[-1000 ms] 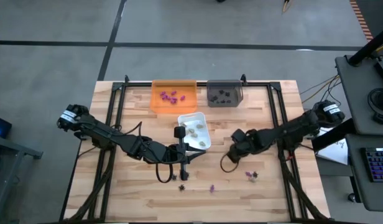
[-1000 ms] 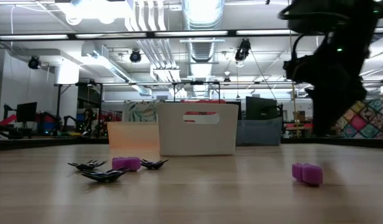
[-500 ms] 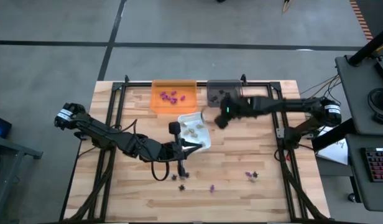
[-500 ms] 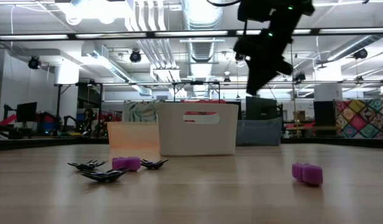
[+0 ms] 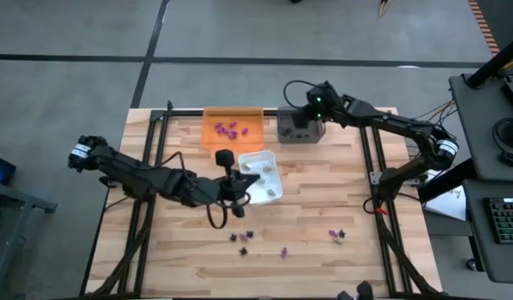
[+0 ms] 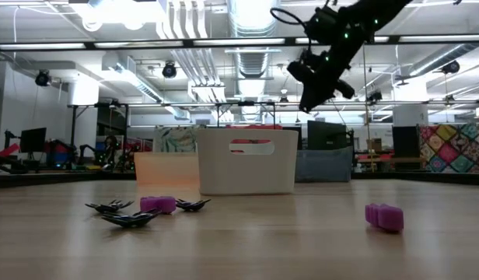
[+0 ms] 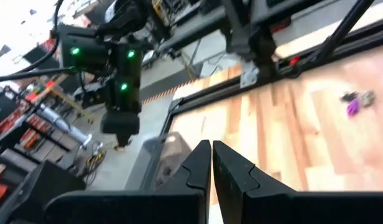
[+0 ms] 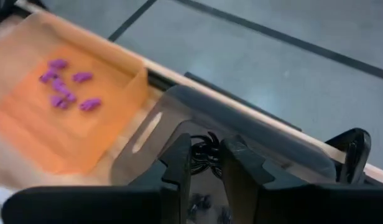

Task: Sort Halloween decoration
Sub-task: Put the black spider toy into the black bin

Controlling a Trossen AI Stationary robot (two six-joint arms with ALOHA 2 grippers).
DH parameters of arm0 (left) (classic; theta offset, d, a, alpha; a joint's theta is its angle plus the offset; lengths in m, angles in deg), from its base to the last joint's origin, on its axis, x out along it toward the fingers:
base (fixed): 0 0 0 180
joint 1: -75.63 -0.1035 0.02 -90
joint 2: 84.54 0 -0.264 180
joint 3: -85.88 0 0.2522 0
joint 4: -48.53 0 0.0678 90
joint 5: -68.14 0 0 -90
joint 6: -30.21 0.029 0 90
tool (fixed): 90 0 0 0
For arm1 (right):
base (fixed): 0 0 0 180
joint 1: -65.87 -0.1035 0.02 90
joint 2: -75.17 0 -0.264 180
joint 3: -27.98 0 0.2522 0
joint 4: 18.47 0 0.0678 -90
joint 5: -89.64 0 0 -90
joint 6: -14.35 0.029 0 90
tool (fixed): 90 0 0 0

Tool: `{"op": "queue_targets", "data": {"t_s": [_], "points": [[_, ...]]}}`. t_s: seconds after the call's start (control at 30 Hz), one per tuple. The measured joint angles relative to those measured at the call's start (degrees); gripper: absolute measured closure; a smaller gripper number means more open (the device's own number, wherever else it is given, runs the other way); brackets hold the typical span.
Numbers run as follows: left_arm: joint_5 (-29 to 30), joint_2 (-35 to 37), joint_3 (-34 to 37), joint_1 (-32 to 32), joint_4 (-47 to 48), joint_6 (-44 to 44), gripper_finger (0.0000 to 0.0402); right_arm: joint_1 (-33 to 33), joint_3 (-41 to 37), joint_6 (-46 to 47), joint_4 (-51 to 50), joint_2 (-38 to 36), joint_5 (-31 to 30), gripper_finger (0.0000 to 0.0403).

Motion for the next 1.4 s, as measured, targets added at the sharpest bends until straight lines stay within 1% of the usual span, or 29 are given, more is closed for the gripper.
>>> {"op": "queue_targets", "data": {"t_s": [0.1,0.37,0.57,0.67,0.87,1.17,1.27,1.4], "points": [[-0.1,0.1,0.0,-1.8,1.7,-0.7,0.0402,1.6,-3.6,0.2,4.9,0.0,0.0,0.0334],[-0.1,0.0,0.9,-4.6,2.3,-2.3,0.0402,3.6,-11.6,2.4,8.6,0.0,0.0,0.0334],[-0.2,0.0,1.1,-4.7,2.2,-3.6,0.0402,3.7,-13.1,2.7,9.0,0.0,-0.1,0.0335],[-0.2,0.0,1.1,-4.7,2.5,-4.5,0.0402,3.7,-15.1,3.4,9.2,0.0,-0.2,0.0335],[-0.3,0.0,1.2,-4.7,2.8,-5.0,0.0402,3.7,-19.0,3.4,10.8,0.0,-5.4,0.0335],[-0.3,0.0,1.2,-4.7,2.9,-5.0,0.0402,3.7,-19.4,3.3,11.9,0.0,-5.7,0.0334],[-0.3,0.0,1.2,-4.7,2.9,-5.0,0.0402,3.7,-19.4,3.4,11.8,0.0,-5.6,0.0321],[-0.3,-0.1,1.2,-4.7,2.9,-4.4,0.0402,3.7,-19.4,3.4,11.8,0.0,-5.6,0.0290]]}}
